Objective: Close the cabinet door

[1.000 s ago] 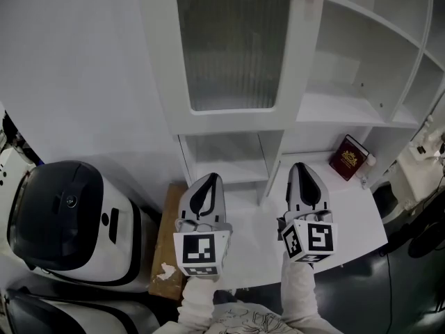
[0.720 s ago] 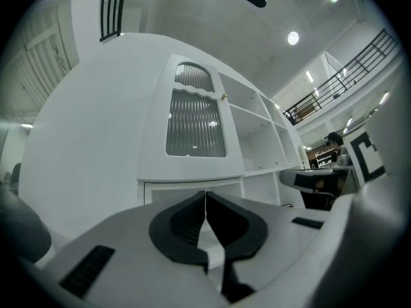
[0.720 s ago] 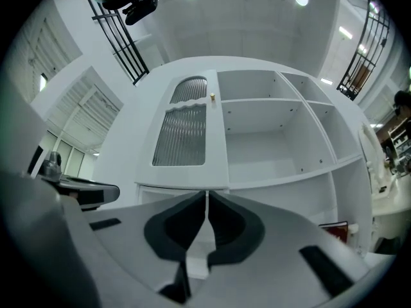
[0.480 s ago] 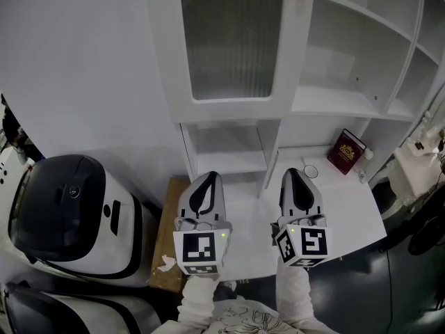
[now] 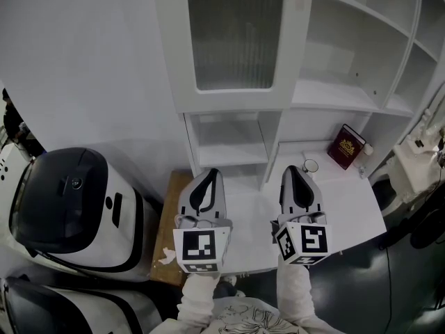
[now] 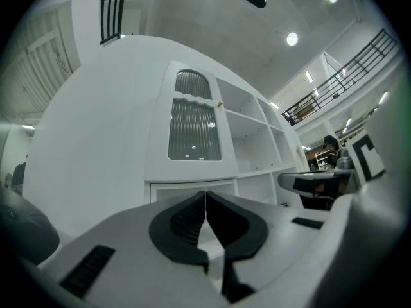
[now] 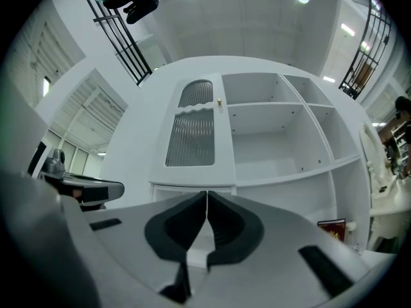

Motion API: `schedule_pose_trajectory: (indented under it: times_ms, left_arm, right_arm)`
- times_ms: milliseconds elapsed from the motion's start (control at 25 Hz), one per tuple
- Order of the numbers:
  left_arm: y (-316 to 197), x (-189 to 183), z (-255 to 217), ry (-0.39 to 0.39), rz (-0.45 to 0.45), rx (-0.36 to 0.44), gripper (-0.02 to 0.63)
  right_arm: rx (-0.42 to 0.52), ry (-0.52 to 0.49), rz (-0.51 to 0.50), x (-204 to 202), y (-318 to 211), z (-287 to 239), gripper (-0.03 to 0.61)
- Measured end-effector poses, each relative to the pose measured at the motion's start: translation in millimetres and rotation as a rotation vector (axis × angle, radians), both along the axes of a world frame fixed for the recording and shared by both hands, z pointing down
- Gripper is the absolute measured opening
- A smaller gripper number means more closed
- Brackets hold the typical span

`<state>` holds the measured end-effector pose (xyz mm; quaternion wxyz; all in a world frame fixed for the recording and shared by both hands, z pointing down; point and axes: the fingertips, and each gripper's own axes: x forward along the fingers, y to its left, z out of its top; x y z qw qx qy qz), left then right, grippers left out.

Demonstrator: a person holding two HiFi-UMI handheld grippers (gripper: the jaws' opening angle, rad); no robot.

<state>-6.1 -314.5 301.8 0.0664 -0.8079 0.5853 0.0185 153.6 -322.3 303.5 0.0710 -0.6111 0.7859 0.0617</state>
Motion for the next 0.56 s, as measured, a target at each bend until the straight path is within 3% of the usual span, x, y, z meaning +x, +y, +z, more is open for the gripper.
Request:
schedule_pose_trajectory:
  times_ms: [560]
  left_arm:
    - [4.6,-5.6,3.7,0.009,-0.015,-0.002,0.005]
  right_arm:
    - [0.003,0.000,0.002,1.6,5.1,1.7,0.009]
